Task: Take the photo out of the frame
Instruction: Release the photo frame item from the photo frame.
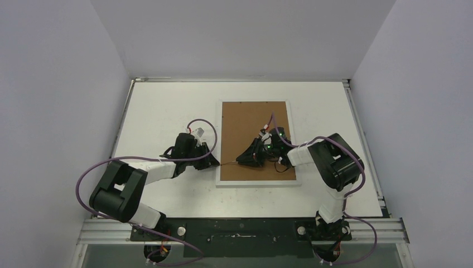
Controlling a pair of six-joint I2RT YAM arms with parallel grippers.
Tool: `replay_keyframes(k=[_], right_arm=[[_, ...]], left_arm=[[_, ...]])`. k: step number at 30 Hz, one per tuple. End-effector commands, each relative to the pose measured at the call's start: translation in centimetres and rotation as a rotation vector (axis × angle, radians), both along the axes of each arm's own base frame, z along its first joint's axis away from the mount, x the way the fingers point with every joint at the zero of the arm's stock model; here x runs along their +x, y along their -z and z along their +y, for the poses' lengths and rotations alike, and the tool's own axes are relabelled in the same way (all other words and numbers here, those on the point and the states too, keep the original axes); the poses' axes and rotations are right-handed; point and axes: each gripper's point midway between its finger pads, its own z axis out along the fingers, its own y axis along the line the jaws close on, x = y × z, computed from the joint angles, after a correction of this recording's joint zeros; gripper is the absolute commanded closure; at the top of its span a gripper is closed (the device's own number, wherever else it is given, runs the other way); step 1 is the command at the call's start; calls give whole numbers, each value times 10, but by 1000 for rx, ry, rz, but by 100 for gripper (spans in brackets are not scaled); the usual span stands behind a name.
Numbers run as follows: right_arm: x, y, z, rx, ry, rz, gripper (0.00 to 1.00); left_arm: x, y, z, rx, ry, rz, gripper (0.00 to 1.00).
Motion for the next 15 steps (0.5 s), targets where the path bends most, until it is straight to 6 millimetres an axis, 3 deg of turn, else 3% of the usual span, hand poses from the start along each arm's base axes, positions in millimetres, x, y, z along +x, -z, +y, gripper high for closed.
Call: replay_keyframes(k=[1,8,15], right_arm=[[-23,22,11,-29,-36,47,95],[-24,15,15,-11,-38,39,95],[-2,15,-23,-106,28,1,95]], left_arm=[[2,4,-12,-12,39,-4,90],[2,3,-11,-10,30,-5,90],[6,-2,0,32,-3,-31,90]])
